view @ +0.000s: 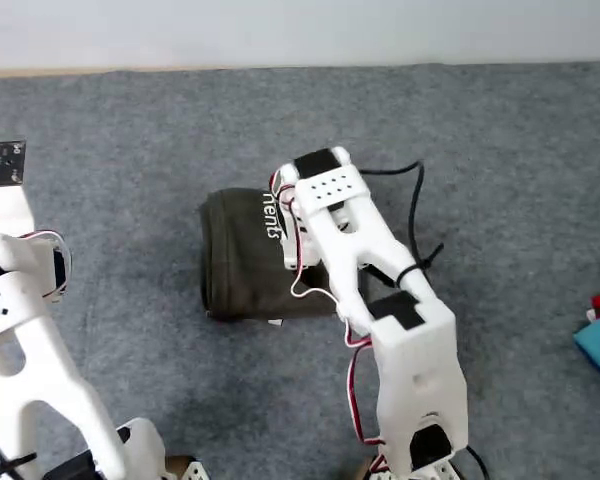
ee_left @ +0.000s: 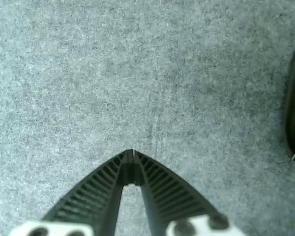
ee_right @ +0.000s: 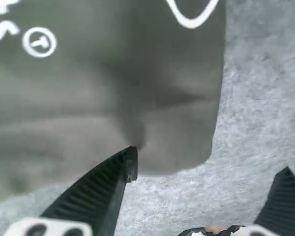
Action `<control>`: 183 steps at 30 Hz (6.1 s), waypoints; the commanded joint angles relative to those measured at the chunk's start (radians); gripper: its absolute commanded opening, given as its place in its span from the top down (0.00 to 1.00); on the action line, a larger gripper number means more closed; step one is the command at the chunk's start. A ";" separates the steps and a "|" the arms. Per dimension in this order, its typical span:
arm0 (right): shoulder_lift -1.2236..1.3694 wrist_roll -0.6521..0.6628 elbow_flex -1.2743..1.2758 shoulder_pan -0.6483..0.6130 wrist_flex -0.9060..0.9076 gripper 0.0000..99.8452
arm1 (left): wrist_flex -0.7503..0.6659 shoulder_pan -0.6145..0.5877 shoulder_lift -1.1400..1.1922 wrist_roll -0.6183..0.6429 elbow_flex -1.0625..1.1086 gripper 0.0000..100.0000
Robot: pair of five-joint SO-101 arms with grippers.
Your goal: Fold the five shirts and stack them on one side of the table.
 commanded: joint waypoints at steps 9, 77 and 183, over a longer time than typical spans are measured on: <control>0.150 -0.009 -0.064 -0.047 -0.074 0.63 | 0.006 0.002 -0.023 -0.009 -0.007 1.00; -0.217 1.289 -0.095 0.687 -0.417 0.83 | 0.020 0.000 -0.025 -0.011 -0.004 1.00; -0.085 -0.003 -0.103 0.584 -0.255 0.99 | 0.006 0.002 -0.023 -0.060 -0.004 1.00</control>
